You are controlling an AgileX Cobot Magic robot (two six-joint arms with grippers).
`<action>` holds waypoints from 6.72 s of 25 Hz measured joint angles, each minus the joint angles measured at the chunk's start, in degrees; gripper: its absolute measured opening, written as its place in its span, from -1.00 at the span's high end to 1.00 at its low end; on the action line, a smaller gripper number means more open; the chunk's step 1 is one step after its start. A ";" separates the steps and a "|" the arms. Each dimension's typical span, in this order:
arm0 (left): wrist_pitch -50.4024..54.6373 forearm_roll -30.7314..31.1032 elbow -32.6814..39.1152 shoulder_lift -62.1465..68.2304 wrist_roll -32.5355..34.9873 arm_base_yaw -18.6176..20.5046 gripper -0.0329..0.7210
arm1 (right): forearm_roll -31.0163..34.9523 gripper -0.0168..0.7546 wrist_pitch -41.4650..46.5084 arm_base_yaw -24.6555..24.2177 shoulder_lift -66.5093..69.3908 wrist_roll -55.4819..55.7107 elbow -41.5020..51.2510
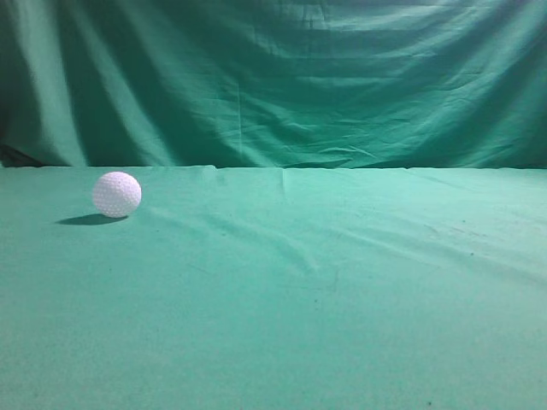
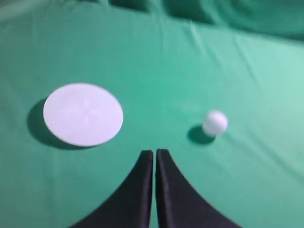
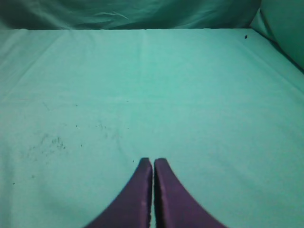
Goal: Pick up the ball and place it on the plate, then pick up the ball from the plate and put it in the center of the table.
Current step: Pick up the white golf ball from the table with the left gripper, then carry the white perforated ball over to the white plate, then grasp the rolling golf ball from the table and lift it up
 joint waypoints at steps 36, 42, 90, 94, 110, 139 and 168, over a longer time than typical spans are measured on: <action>9.94 3.46 -38.26 65.31 10.93 -22.95 0.91 | 0.00 0.96 0.00 0.00 0.00 0.00 0.00; 10.27 4.07 -45.78 74.60 10.05 -23.08 0.55 | 0.00 0.96 0.00 0.00 0.00 0.00 0.00; 20.40 14.34 -57.98 85.31 -1.91 -23.08 0.12 | 0.00 0.96 0.00 0.00 0.00 0.00 0.00; 23.42 17.12 -58.11 80.77 -1.68 -22.97 0.12 | 0.00 0.96 0.00 0.00 0.00 0.00 0.00; 22.41 14.58 -43.46 72.38 -1.08 2.09 0.12 | 0.00 0.96 0.00 0.00 0.00 0.00 0.00; 2.66 16.19 -43.46 79.54 -1.08 8.62 -0.04 | 0.00 0.96 0.10 0.00 0.00 0.00 0.00; 22.56 -27.88 -58.90 65.29 31.79 8.50 0.91 | 0.00 0.96 0.10 0.00 0.00 0.00 0.00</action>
